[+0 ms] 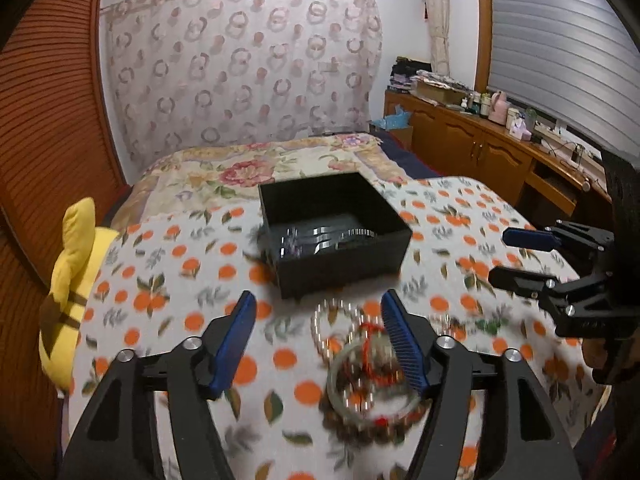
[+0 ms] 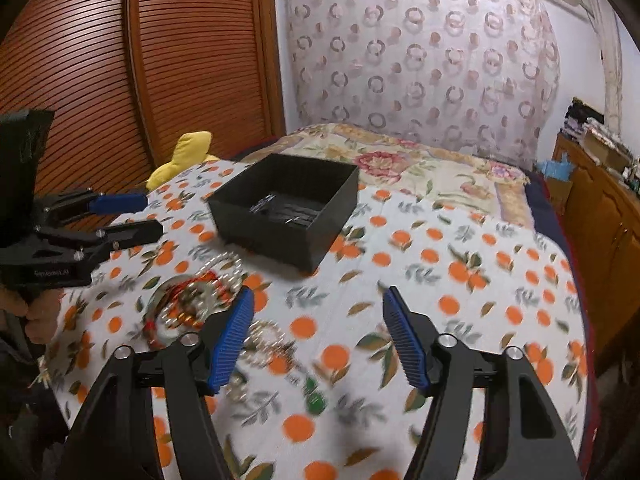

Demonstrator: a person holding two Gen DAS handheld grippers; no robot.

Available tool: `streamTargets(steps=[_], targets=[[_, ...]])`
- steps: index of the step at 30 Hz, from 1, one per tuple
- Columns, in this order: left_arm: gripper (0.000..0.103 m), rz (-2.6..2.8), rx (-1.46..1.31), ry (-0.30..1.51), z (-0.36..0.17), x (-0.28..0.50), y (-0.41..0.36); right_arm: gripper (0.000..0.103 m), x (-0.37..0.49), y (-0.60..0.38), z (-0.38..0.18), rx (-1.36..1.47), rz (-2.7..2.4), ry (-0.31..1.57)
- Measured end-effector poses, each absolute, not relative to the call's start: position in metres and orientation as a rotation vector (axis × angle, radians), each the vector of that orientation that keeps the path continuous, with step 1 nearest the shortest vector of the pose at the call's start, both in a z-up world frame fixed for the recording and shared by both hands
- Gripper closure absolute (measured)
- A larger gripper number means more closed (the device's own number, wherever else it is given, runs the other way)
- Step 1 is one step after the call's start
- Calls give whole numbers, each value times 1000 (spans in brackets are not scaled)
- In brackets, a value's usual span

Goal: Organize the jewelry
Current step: 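Move the right tool to the red string bracelet while the left tool moves to the jade bangle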

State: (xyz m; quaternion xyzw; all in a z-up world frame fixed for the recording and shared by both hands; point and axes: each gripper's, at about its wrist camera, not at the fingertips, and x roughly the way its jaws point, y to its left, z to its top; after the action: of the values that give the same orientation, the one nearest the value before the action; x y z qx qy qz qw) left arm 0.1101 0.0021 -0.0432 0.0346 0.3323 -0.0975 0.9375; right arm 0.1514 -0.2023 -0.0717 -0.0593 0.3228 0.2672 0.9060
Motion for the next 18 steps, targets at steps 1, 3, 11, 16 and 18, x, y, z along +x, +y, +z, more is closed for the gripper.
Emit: streamTargets(steps=[1,3,11,16,18], targets=[[32,-196,72,680,-47,103,3,43,147,-201,-74,-118,558,672],[27,-194,68,686,-52,95,7,45,141,-196,-79,-108,576,688],[19,-188,92,713,-72,71,13,54,132,-165,-94,-62,665,742],[19,-190,76,722,-78,67,17,56,136,-147,-105,-32,696,796],[19,-192,68,723,-80,66,18,56,138,-143,-107,-15,702,815]])
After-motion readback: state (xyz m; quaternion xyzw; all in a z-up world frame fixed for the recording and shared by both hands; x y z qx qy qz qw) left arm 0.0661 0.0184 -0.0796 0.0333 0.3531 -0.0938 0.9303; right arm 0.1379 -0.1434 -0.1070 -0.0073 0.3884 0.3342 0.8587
